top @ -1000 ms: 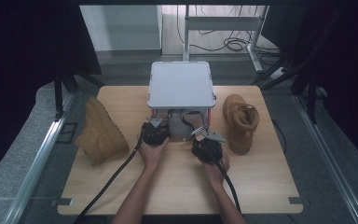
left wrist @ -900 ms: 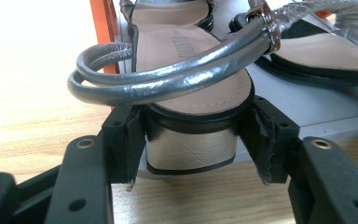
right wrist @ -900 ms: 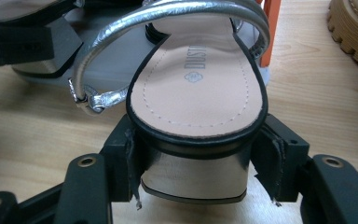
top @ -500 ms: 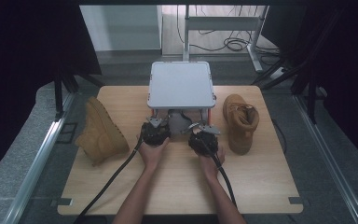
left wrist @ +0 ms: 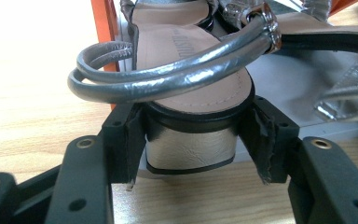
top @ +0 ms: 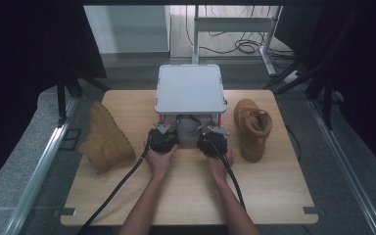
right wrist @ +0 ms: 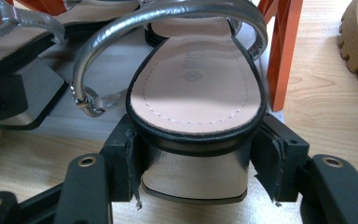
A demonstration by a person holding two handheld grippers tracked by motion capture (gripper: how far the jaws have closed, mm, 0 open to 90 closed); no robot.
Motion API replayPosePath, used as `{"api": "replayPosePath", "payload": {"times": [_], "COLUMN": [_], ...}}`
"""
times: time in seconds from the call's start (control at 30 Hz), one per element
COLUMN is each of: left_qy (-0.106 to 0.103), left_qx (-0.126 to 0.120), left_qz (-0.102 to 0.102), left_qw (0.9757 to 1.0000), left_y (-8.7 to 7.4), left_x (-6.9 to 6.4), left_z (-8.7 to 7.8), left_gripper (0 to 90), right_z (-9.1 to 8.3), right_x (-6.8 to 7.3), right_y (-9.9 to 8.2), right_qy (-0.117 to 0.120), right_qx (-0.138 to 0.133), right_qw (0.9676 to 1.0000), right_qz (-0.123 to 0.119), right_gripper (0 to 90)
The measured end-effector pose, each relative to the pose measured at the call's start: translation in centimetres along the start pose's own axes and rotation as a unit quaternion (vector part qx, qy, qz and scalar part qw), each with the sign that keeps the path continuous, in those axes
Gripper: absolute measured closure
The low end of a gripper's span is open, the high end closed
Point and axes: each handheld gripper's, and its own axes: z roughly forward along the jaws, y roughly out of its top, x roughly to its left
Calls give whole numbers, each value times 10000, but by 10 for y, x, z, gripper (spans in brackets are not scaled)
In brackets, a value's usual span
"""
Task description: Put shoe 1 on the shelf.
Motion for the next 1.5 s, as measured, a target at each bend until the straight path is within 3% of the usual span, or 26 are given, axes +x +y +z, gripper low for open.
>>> {"api": "replayPosePath", "payload": {"times": [0.8,1.0,1.2,1.4,1.5], "left_qy": [-19,-21,54,83,-21], "left_qx": [-10,-15,51,33,73], "left_qz": [-10,-12,16,-26,-27], "left_qw": [10000,10000,10000,10000,10000], "left_y": [-1,-1,3,3,2], "left_x": [1,1,-2,-4,-2], "left_z": [0,0,2,4,4], "left_gripper": [428,428,428,426,420], "right_z": [34,41,40,40,40], "right_x": [10,9,4,4,2], "right_y": [15,12,11,10,10], "right_qy": [-273,-262,-64,-38,49], "right_qx": [-65,81,98,83,108], "right_qw": [9996,9996,9999,10000,9999], "right_qz": [10,-64,9,31,107], "right_gripper": [403,394,390,387,361]}}
